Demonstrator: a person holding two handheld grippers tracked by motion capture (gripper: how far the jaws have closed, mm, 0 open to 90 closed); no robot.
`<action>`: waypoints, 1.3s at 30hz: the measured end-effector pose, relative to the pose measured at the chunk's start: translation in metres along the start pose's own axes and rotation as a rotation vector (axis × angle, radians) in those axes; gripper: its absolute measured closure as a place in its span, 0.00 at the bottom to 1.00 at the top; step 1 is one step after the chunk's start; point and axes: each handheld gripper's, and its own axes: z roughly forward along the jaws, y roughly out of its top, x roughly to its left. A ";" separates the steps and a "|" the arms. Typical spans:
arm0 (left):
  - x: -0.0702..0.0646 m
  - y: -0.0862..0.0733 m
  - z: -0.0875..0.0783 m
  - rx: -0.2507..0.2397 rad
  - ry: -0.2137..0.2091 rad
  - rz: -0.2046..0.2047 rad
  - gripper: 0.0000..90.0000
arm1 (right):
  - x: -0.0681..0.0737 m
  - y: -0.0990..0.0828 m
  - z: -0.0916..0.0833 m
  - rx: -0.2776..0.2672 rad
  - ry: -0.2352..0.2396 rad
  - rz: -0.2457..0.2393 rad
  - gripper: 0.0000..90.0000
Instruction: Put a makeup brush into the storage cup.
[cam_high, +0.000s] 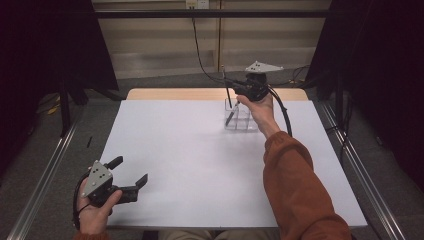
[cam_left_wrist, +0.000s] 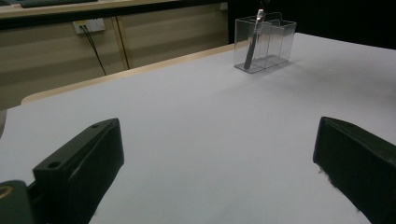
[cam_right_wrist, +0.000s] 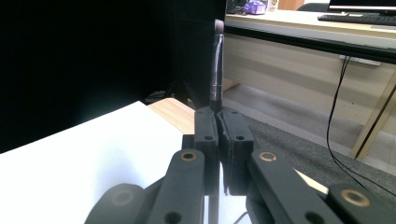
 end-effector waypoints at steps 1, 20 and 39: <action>0.000 0.000 0.000 0.000 0.000 0.000 0.02 | 0.000 -0.001 0.001 0.001 -0.002 -0.002 0.95; 0.000 0.000 -0.001 -0.001 0.000 0.006 0.02 | -0.003 -0.017 0.014 0.008 -0.060 0.035 0.95; 0.000 0.000 0.000 0.000 -0.001 0.012 0.02 | -0.002 -0.036 0.009 0.026 -0.061 0.077 0.95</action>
